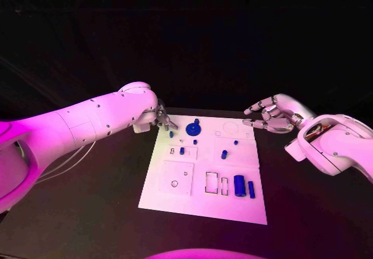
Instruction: Assemble the parts on the task board
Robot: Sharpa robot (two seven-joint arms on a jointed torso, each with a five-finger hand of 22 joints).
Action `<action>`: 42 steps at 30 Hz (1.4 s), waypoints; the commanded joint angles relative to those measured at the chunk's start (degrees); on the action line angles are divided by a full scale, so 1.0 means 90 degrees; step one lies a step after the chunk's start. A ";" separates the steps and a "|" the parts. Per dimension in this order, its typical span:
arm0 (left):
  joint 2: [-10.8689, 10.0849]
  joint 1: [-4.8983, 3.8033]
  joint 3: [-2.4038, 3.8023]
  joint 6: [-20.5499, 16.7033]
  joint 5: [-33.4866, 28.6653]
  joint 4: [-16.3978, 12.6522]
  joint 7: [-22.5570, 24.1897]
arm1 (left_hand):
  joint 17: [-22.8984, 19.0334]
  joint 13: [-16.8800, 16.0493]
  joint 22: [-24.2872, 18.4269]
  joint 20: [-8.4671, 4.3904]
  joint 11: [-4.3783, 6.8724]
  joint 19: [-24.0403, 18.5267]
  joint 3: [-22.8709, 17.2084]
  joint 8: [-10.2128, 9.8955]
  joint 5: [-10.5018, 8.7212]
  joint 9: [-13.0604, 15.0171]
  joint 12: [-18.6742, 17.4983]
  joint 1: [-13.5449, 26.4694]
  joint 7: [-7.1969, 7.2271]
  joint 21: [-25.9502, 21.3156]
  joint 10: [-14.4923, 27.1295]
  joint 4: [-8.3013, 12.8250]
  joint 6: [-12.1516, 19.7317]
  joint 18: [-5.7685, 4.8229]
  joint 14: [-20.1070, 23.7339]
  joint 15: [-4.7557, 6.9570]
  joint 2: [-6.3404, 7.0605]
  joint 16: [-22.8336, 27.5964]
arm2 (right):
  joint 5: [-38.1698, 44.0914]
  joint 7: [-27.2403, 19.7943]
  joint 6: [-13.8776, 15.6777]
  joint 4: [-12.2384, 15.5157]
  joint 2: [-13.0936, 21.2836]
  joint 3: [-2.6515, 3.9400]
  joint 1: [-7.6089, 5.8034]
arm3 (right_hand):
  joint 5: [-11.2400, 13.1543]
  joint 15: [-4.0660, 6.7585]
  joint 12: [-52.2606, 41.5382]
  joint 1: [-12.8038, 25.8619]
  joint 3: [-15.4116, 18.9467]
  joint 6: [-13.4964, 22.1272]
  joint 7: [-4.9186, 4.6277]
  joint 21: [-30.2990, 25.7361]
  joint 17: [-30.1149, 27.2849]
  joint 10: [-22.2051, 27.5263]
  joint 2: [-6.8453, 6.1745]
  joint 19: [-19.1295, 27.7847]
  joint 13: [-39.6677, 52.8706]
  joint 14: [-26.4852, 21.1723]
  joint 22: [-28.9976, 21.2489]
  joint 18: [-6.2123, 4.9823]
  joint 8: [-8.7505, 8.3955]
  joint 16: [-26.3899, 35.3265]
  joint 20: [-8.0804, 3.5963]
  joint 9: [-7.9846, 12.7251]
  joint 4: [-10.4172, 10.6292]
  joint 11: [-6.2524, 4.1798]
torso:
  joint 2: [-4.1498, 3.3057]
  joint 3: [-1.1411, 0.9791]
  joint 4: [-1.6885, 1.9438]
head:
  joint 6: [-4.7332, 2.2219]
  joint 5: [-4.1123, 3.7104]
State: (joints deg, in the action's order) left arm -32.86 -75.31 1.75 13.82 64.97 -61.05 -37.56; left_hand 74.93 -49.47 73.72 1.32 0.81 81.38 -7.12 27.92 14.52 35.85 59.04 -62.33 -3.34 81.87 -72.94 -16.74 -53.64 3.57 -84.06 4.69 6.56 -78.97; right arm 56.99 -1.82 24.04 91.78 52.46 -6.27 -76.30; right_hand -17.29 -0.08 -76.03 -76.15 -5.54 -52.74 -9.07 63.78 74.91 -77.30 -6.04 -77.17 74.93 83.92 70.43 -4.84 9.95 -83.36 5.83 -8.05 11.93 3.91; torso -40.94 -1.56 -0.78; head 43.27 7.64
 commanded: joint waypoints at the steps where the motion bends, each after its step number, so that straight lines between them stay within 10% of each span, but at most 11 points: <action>1: 0.0026 0.0015 -0.0005 0.0236 -0.0008 -0.0020 0.0072 | 0.0174 0.0004 0.0011 0.0034 -0.0003 0.0010 0.0040 -0.0027 0.0002 -0.0008 0.0007 -0.0019 -0.0005 -0.0007 0.0017 0.0011 -0.0037 -0.0008 -0.0287 -0.0051 -0.0048 0.0036 | 0.0061 -0.0007 -0.0022 -0.0004 -0.0004 0.0002 0.0004 | -0.0033 0.0042 0.0011 0.0050 0.0040 0.0031 0.0020 -0.0015 0.0514 0.0029 0.0013 0.0018 0.0064 0.0388 -0.0001 -0.0097 0.0034 0.0028 -0.0006 0.0008 -0.0002 0.0015 | -0.0001 0.0003 0.0002 | 0.0016 -0.0012; 42: 0.0031 0.0027 -0.0014 0.0433 0.0047 -0.0050 0.0047 | 0.0174 0.0034 0.0033 0.0037 0.0021 0.0017 0.0104 -0.0059 0.0017 -0.0138 0.0022 -0.0618 0.0020 -0.0007 0.0018 0.0054 -0.0143 -0.0010 -0.0287 -0.0033 -0.0405 0.0038 | 0.0061 0.0000 -0.0034 -0.0008 -0.0004 0.0002 0.0008 | -0.0047 0.0045 -0.0001 0.0031 0.0042 0.0031 0.0022 0.0008 0.0526 0.0015 0.0030 0.0001 0.0073 0.0391 0.0021 -0.0091 0.0039 0.0023 -0.0008 0.0013 -0.0004 0.0012 | 0.0001 -0.0005 0.0002 | 0.0044 0.0000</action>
State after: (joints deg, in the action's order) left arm -32.73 -75.07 1.63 16.50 65.09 -61.47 -37.50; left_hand 74.91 -49.22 73.94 1.32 0.81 81.38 -6.49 27.70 14.52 34.69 59.04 -67.39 -3.15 81.88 -72.95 -16.42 -54.66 3.57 -84.06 4.70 3.02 -78.97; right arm 56.99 -1.80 24.02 91.72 52.45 -6.27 -76.26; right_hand -17.52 -0.08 -76.03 -76.15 -5.54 -52.74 -9.07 63.78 74.90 -77.30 -6.05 -77.17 74.91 83.92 70.57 -4.85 9.95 -83.36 5.83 -7.99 11.92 3.90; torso -40.92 -1.59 -0.77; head 43.73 7.62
